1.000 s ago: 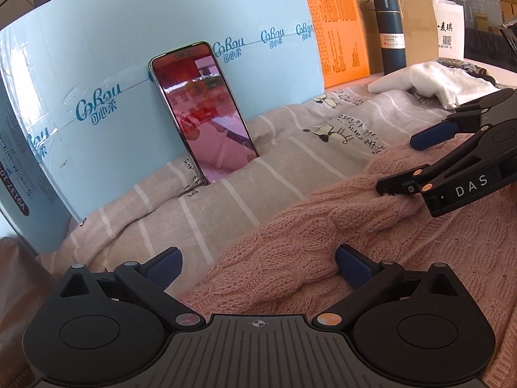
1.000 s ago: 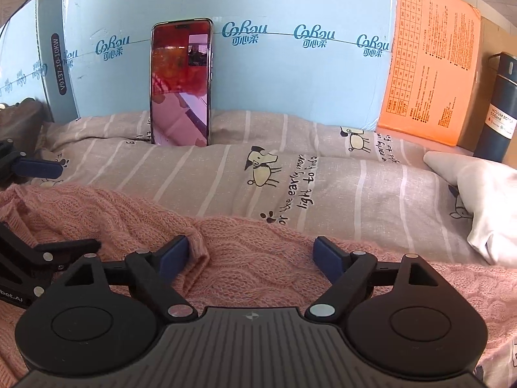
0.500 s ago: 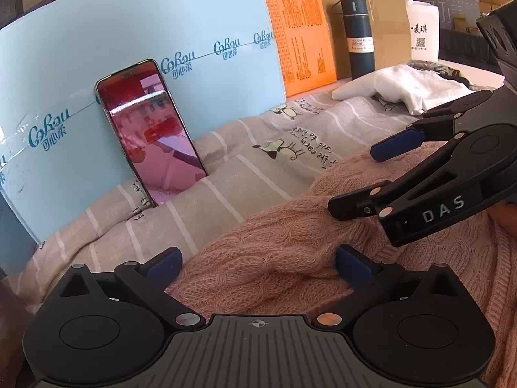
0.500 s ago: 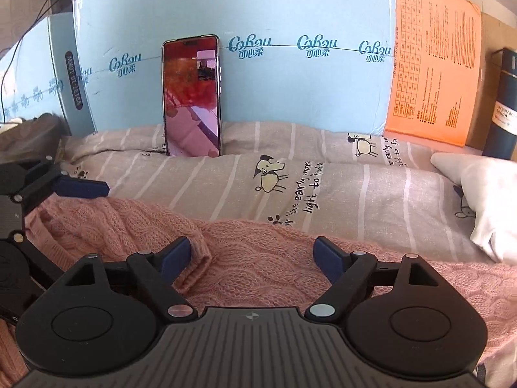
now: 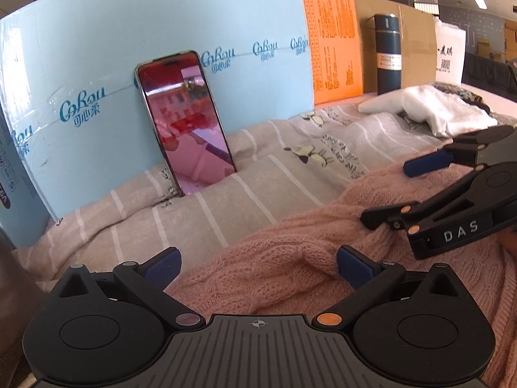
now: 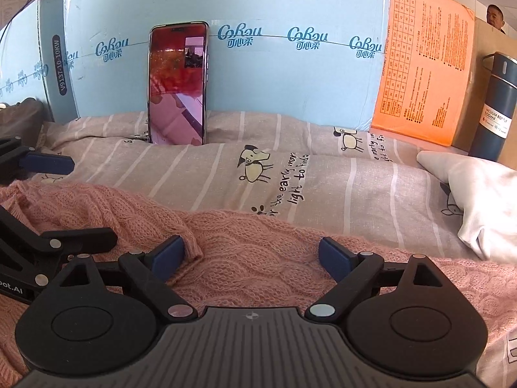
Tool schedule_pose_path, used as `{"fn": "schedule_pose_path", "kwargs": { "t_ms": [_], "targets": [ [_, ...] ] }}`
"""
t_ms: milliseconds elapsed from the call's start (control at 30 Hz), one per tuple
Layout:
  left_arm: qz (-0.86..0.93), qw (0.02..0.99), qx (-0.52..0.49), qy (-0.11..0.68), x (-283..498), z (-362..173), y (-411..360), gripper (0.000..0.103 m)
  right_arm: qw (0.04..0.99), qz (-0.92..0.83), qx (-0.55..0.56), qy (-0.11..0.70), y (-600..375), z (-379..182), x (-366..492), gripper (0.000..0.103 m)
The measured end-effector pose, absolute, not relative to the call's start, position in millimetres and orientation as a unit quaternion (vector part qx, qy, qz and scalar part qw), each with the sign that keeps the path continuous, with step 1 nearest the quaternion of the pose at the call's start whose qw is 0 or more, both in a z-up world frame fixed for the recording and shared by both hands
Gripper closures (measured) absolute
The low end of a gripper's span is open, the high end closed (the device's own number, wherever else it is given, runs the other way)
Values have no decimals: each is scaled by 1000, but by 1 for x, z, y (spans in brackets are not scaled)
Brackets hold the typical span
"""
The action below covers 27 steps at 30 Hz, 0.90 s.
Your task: Fold clothes
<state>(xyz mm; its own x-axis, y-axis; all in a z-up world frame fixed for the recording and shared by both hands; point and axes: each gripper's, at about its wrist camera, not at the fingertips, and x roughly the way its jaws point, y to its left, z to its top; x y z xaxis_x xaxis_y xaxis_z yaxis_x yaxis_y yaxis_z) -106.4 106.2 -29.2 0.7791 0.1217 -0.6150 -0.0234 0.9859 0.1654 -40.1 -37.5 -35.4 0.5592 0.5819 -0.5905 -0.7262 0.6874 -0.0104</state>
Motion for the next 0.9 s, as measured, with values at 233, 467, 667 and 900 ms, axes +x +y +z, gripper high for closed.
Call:
{"fn": "schedule_pose_path", "kwargs": {
  "t_ms": [233, 467, 667, 900],
  "targets": [
    [42, 941, 96, 321, -118, -26, 100, 0, 875, 374, -118, 284, -40, -35, -39, 11],
    [59, 962, 97, 249, -165, 3, 96, 0, 883, 410, -76, 217, -67, -14, -56, 11],
    [23, 981, 96, 165, -232, 16, 92, 0, 868, 460, -83, 170, -97, 2, -87, 10],
    [-23, 973, 174, 150, -291, 8, 71, 0, 854, 483, -140, 129, -139, -1, -137, 4]
  ]
}}
